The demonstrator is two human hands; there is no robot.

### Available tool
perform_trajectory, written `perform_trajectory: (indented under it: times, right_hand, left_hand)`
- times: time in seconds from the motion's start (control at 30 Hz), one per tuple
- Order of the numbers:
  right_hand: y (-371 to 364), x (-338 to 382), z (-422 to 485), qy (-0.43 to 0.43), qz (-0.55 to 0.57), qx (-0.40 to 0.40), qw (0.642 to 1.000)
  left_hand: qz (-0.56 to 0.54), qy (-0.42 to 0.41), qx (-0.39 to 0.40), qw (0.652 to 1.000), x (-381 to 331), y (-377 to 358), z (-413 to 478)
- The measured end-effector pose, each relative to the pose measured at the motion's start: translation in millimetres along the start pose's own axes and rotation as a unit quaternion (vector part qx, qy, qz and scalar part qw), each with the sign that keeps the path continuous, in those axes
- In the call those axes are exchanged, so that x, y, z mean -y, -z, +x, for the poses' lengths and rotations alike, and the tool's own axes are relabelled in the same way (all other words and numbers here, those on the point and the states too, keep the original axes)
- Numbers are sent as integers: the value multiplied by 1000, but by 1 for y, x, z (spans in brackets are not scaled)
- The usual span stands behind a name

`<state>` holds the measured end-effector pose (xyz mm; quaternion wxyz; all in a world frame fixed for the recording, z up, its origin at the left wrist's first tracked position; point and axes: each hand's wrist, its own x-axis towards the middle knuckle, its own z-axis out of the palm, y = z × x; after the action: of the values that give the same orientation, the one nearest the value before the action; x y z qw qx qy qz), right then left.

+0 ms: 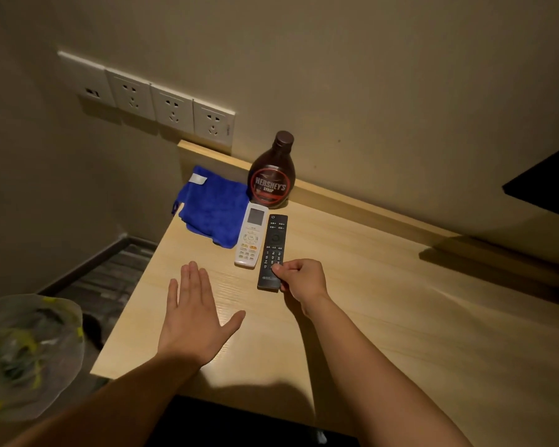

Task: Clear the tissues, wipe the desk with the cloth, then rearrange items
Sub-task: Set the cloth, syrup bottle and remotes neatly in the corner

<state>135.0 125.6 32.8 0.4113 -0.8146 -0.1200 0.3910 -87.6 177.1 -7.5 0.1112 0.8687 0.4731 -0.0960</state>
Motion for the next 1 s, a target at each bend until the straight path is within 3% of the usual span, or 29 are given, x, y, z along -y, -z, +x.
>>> perform_trajectory:
  times: [0.2,0.5,1.0]
  right_hand:
    - [-9,-2,6,4,-17,-4,1000]
    - [-16,-8,4,100,-62,-37,992]
    - [-22,-8,3,121,-65,-59,989]
  left_hand:
    - [-18,-16,-26,999,3,-6,-1]
    - [-6,-17,-32,999,3,-8,1]
    - [1,-11,-13,1000,4,-8,3]
